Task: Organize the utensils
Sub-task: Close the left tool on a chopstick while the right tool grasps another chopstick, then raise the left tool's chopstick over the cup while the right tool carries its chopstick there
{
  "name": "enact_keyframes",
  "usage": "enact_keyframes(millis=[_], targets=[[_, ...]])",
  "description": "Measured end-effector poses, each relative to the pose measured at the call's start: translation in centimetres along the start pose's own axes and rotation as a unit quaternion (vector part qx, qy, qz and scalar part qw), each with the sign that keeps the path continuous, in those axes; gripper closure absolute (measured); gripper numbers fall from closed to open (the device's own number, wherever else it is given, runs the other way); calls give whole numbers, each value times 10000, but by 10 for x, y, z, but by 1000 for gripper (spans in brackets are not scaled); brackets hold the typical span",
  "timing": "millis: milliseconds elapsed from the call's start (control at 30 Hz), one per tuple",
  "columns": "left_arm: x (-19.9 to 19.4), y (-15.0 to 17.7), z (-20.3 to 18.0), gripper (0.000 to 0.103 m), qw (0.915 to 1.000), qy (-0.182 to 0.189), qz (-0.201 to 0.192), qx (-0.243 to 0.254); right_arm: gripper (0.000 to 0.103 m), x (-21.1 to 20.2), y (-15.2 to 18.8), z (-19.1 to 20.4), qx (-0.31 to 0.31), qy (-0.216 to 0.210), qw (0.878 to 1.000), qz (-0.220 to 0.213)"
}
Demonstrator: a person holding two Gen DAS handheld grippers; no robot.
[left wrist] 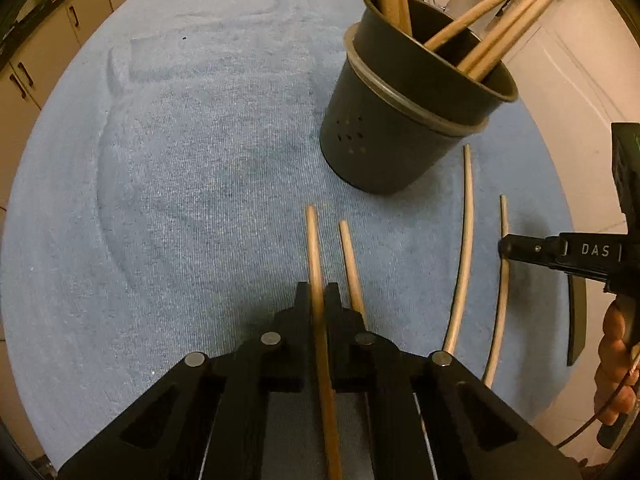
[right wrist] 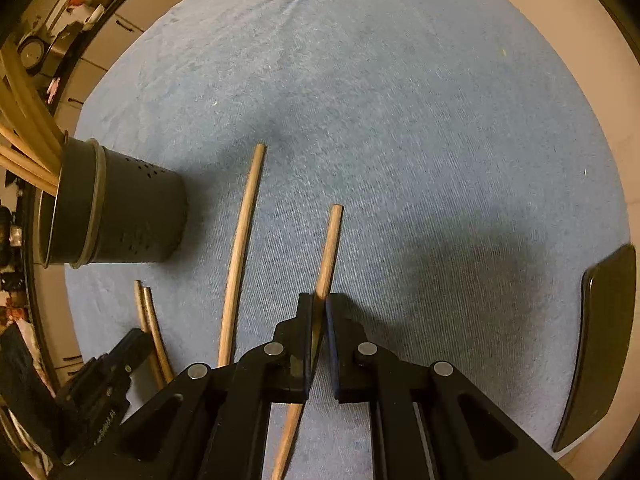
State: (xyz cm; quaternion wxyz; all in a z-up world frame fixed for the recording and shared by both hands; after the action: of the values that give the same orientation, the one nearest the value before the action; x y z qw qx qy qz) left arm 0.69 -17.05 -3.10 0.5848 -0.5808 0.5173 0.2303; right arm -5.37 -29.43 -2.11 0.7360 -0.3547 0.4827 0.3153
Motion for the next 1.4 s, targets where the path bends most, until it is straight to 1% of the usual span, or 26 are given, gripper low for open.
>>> enact_keyframes(millis=[133,233,367,500,633,767,800,867,1000,1100,1400], targets=[[-2,3,3,97,9999,73,-58,-118,96,-3,-1,0,8,-44,10000,-82],[-11,6,9,97,9997,49,-213,-105,97,-9,3,-5,161,-241,9994,-168],[-28,1,10,97,9984,48,-557,-124,97,-31,4,0,12,-385,9979,-530],[-47,-6,8,97,9963,23,-854,-115,97,-60,10,12,-230,-563,9936,-956],[-63,-14,9,97,9946,13,-1035,-91,97,-82,15,28,-525,-689,9875,-1317],[-79,-10,15,97,9930,10,-1178,-49,97,-101,23,38,-694,-815,9820,-1555],[-87,-9,16,97,9926,-1,-1216,-37,97,-101,22,48,-708,-833,9814,-1581],[-99,-7,19,97,9917,-16,-1284,-7,97,-105,24,55,-733,-870,9796,-1654],[-101,-7,22,97,9905,-50,-1375,23,97,-108,29,70,-786,-936,9771,-1744],[-107,-8,24,97,9899,-60,-1415,21,97,-107,29,76,-831,-968,9758,-1779],[-123,-9,25,97,9876,-96,-1568,46,97,-120,32,87,-955,-1052,9710,-1923]])
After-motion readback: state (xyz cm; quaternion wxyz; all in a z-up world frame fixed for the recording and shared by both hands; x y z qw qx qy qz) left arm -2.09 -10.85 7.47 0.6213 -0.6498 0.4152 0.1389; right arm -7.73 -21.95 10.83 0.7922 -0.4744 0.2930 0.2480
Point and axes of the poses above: each gripper's, at about its wrist camera, not at the fingertips, and x roughly the way its jaws point, z to its left, y to its underside, the point moved 6 cm from there along x, roughly the way its jaws point, and after that the axes turned 11 degrees about -z, right-handed, at the moved point
